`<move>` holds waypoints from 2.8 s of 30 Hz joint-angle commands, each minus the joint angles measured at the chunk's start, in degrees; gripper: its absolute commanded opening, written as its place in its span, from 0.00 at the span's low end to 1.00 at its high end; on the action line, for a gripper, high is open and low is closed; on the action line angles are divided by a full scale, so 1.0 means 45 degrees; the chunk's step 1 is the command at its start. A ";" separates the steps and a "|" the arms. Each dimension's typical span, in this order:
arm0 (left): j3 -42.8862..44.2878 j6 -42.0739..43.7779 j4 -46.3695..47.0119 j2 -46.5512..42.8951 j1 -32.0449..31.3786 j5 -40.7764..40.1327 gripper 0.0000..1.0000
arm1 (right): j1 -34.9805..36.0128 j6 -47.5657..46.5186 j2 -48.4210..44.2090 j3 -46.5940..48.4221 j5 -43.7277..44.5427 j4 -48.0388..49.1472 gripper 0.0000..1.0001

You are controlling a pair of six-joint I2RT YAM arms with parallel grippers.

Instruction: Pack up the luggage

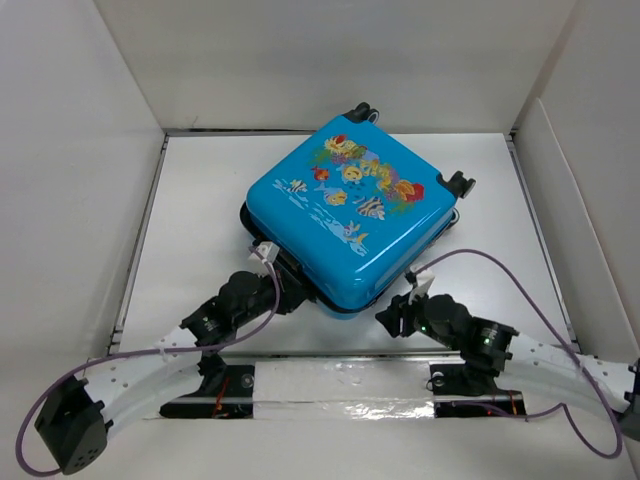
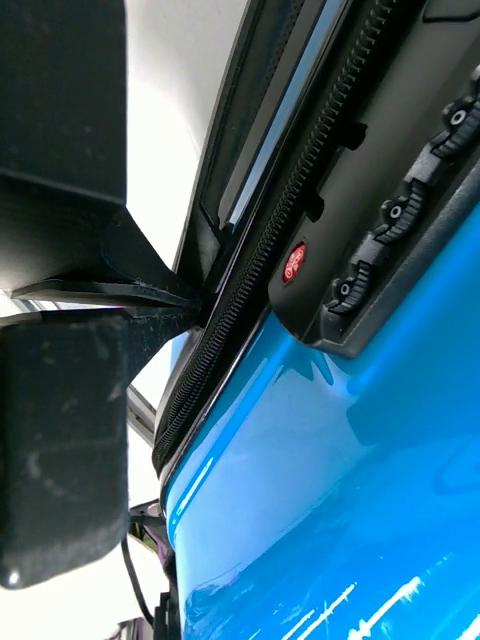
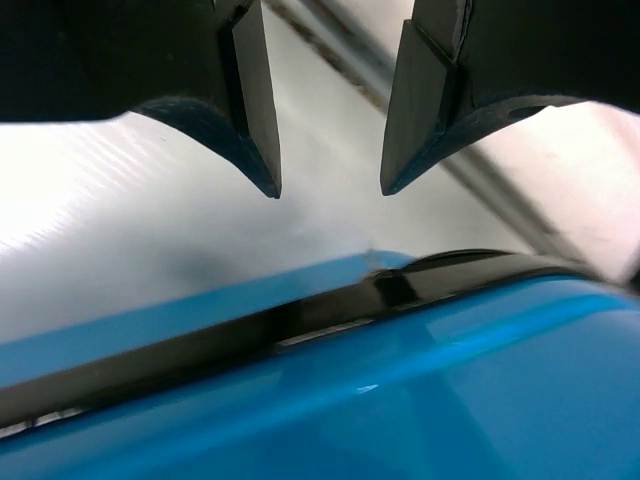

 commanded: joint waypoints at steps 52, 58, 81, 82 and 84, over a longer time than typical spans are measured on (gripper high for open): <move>0.2900 -0.0379 0.2868 0.3326 -0.2491 -0.5649 0.59 | 0.5480 0.2479 0.9137 0.4827 0.7934 0.6078 0.00; 0.3133 -0.0615 0.0127 -0.0602 0.0106 -0.7237 0.73 | 0.5773 0.3515 0.7633 0.3187 0.7428 0.5884 0.00; 0.5929 -0.3427 0.5497 1.1580 0.8726 0.1121 0.76 | 0.6808 0.2717 0.7942 0.5098 0.7152 0.3012 0.00; 0.5773 -0.3407 0.5653 1.1660 0.8473 0.1064 0.75 | 0.6808 0.2387 0.8156 0.5467 0.7269 0.3070 0.00; 0.5265 -0.3426 0.6239 1.1874 0.7810 0.1122 0.75 | 0.6653 0.2151 0.8895 0.5995 0.7387 0.3032 0.00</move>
